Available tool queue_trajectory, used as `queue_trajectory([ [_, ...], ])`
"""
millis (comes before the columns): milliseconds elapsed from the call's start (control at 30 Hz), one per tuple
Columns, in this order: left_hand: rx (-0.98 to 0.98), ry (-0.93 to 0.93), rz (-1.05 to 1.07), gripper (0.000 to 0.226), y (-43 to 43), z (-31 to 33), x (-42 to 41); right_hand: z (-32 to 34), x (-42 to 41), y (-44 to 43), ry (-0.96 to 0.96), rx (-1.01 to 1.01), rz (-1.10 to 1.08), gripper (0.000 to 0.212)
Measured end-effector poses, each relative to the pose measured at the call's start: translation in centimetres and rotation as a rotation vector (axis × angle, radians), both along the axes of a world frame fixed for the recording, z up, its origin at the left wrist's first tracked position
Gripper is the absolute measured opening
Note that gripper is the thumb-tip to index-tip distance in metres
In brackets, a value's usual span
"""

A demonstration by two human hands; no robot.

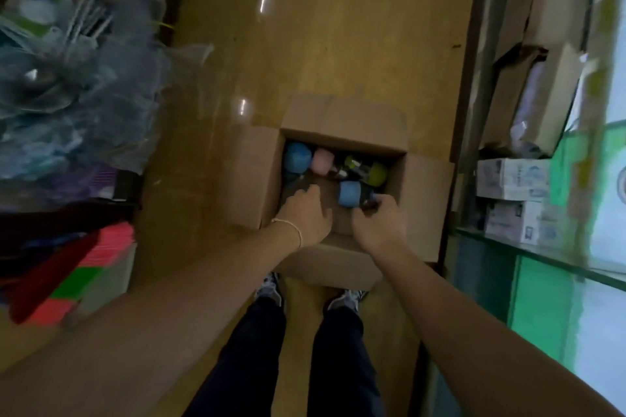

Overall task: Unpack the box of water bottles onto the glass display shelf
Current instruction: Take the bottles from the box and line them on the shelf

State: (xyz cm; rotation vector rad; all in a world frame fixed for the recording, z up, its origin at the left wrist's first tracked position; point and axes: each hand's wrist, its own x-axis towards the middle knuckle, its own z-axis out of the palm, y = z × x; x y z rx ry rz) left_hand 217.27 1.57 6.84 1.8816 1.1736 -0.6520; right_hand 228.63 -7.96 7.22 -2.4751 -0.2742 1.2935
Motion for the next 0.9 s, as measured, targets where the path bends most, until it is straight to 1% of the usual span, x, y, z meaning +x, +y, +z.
queue_trajectory([
  [133, -0.06, 0.051, -0.08, 0.031, -1.7, -8.2, -0.4, -8.5, -1.2, -1.5, 0.076, -0.062, -0.044, 0.06],
  [300, -0.072, 0.076, -0.142, 0.037, -2.0, -17.9, 0.5, -18.4, -0.6, -2.3, 0.148, -0.141, -0.166, 0.06],
  [367, -0.058, 0.075, -0.157, 0.042, -1.9, -21.4, 1.3, -22.1, 0.0, -2.3, 0.193, -0.153, -0.285, 0.061],
  [467, -0.041, 0.066, -0.199, 0.052, -2.0, -26.0, 2.1, -26.9, 0.8, -2.4, 0.31, -0.158, -0.562, 0.06],
  [533, -0.032, 0.051, -0.226, 0.055, -2.1, -28.7, 2.5, -29.4, 1.3, -2.5, 0.397, -0.143, -0.717, 0.065],
  [600, -0.001, 0.025, -0.247, 0.058, -2.0, -31.0, 3.1, -31.8, 1.7, -2.6, 0.493, -0.105, -0.825, 0.071],
  [667, 0.032, 0.004, -0.273, 0.066, -1.9, -33.1, 3.9, -33.8, 1.7, -2.6, 0.578, -0.071, -0.892, 0.074],
  [733, 0.051, -0.012, -0.304, 0.075, -1.6, -35.2, 4.8, -35.5, 1.6, -2.5, 0.623, -0.051, -0.931, 0.076],
  [800, 0.061, -0.025, -0.331, 0.079, -1.3, -37.0, 5.8, -36.5, 1.6, -1.9, 0.647, -0.017, -0.974, 0.074],
  [900, 0.09, -0.05, -0.366, 0.084, -1.4, -39.3, 6.8, -38.4, 2.0, -1.0, 0.679, 0.059, -1.076, 0.065],
])
